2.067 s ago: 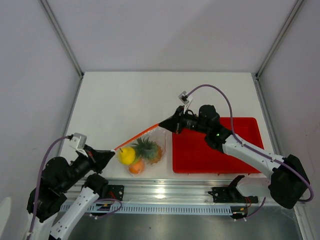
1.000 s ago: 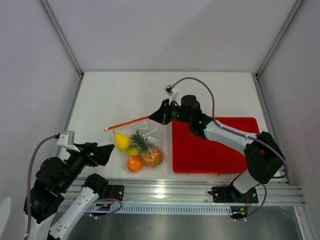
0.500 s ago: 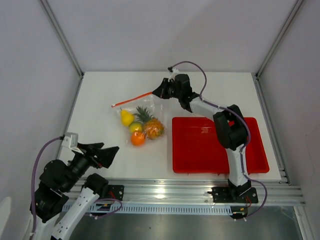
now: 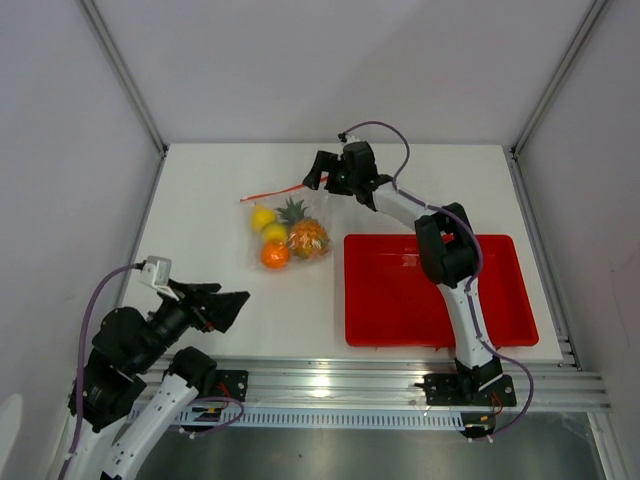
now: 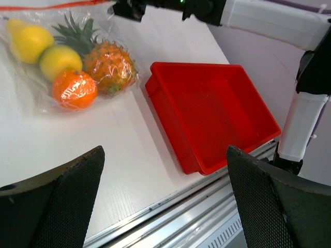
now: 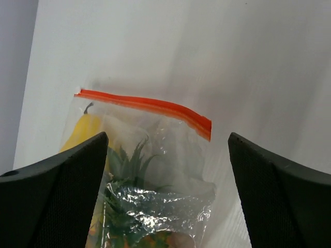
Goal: Place the food in the zip-top bag and seal the zipper
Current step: Place the zipper food storage bag at the center of the board, then reset both arms
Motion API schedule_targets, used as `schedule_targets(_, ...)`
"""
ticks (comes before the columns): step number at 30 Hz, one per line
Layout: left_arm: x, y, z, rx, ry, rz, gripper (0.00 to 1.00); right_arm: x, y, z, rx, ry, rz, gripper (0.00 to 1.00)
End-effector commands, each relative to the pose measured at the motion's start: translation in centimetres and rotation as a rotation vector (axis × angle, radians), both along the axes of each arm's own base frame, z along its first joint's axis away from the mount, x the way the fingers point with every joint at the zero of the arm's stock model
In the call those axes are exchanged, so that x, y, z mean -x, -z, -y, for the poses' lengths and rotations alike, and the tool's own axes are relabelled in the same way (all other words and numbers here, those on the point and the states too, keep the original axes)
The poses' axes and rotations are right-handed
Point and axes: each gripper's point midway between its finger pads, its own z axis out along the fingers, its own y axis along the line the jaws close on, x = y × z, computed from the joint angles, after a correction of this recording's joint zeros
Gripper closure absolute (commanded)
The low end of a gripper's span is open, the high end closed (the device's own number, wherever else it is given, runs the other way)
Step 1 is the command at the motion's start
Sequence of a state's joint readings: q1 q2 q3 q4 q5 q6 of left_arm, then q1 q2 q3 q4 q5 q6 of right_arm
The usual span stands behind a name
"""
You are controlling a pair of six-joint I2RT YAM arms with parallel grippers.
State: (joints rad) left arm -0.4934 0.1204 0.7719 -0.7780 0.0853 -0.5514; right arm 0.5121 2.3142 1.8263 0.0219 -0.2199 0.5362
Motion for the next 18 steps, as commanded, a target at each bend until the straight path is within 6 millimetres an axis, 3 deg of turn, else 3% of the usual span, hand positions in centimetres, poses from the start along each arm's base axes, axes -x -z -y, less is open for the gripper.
schedule_targets(1, -0.8, 0.6, 1.2, 0.012, 0.027, -0.073, 0.01, -1.4, -3.4, 0.6, 0.082, 0.041, 0.078, 0.01)
schedule_targets(3, -1.0, 0.6, 1.5, 0.005, 0.03, -0.094, 0.01, -1.4, -4.9, 1.3, 0.127, 0.055, 0.113, 0.01)
schedule_targets(4, -1.0, 0.3, 1.6, 0.007, 0.035, -0.09, 0.01, -1.0, -7.4, 1.7, 0.128, 0.066, 0.143, 0.0)
schedule_targets(6, -1.3, 0.4, 1.8, 0.008, 0.04, -0.098, 0.01, 0.2, -9.0, 3.0, 0.174, 0.11, 0.148, 0.01)
schedule_targets(7, -1.4, 0.6, 2.0, 0.011, 0.046, -0.104, 0.01, 1.7, -10.8, 4.5, 0.198, 0.149, 0.148, 0.01)
schedule_targets(8, -1.5, 0.5, 2.2, 0.015, 0.048, -0.103, 0.0, 2.4, -11.4, 5.7, 0.235, 0.202, 0.154, 0.01)
schedule_targets(9, -1.6, 0.6, 2.5, 0.019, 0.061, -0.108, 0.01, 3.9, -12.2, 5.6, 0.256, 0.215, 0.162, 0.01)
schedule_targets(10, -1.8, 1.4, 2.8, 0.024, 0.068, -0.128, 0.01, 6.2, -12.6, 7.2, 0.304, 0.236, 0.143, 0.0)
schedule_targets(11, -2.1, 0.8, 3.2, 0.045, 0.079, -0.11, 0.01, 7.2, -12.8, 8.5, 0.355, 0.293, 0.147, 0.01)
schedule_targets(12, -2.4, 1.5, 3.6, 0.048, 0.087, -0.125, 0.0, 9.0, -12.7, 8.4, 0.375, 0.299, 0.142, 0.01)
schedule_targets(14, -2.9, 1.9, 4.8, 0.093, 0.12, -0.133, 0.01, 12.8, -11.6, 10.8, 0.438, 0.332, 0.097, 0.01)
schedule_targets(16, -3.2, 2.5, 5.8, 0.142, 0.148, -0.169, 0.0, 15.9, -10.6, 11.0, 0.429, 0.293, 0.079, 0.01)
schedule_targets(17, -3.6, 2.1, 6.5, 0.176, 0.17, -0.141, 0.01, 18.4, -9.4, 12.7, 0.432, 0.28, 0.056, 0.01)
schedule_targets(18, -3.8, 2.0, 7.0, 0.213, 0.184, -0.148, 0.01, 19.7, -9.2, 12.8, 0.388, 0.273, 0.052, 0.01)
